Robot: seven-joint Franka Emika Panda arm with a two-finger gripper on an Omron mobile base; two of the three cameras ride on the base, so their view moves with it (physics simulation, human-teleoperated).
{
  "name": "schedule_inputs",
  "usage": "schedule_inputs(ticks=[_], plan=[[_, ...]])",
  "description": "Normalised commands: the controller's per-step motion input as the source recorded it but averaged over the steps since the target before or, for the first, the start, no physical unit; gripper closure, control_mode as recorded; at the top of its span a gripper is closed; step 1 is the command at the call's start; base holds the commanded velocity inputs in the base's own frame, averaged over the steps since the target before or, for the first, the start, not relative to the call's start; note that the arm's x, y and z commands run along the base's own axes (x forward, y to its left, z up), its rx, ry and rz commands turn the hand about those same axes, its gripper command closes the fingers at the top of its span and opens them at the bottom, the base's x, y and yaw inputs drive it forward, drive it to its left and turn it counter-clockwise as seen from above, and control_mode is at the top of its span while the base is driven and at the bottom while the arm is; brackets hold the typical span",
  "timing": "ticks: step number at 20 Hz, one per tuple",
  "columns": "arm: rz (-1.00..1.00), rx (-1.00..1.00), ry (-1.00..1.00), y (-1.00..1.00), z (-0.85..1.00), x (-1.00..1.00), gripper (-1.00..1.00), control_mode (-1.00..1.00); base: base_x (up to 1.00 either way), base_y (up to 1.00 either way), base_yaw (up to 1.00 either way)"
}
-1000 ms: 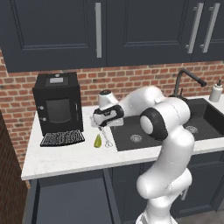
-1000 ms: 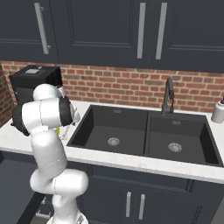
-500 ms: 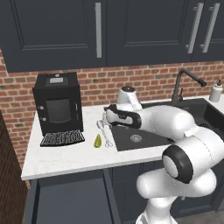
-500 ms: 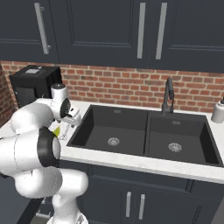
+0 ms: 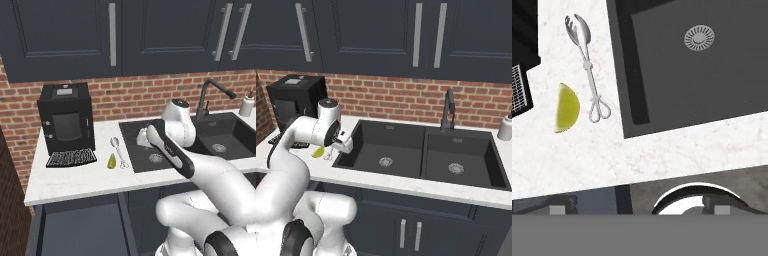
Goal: Pick the tongs from the drawer and place it on the counter.
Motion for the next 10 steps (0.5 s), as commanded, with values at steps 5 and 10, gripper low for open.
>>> schedule_inputs(ticks=[5, 10], plan=[[0.0, 0.12, 0.0, -0.92, 0.51, -0.46, -1.0, -1.0, 0.0, 0.0, 0.0], [0.0, 0.15, 0.0, -1.0, 0.54, -0.09, -1.0, -1.0, 0.0, 0.0, 0.0]])
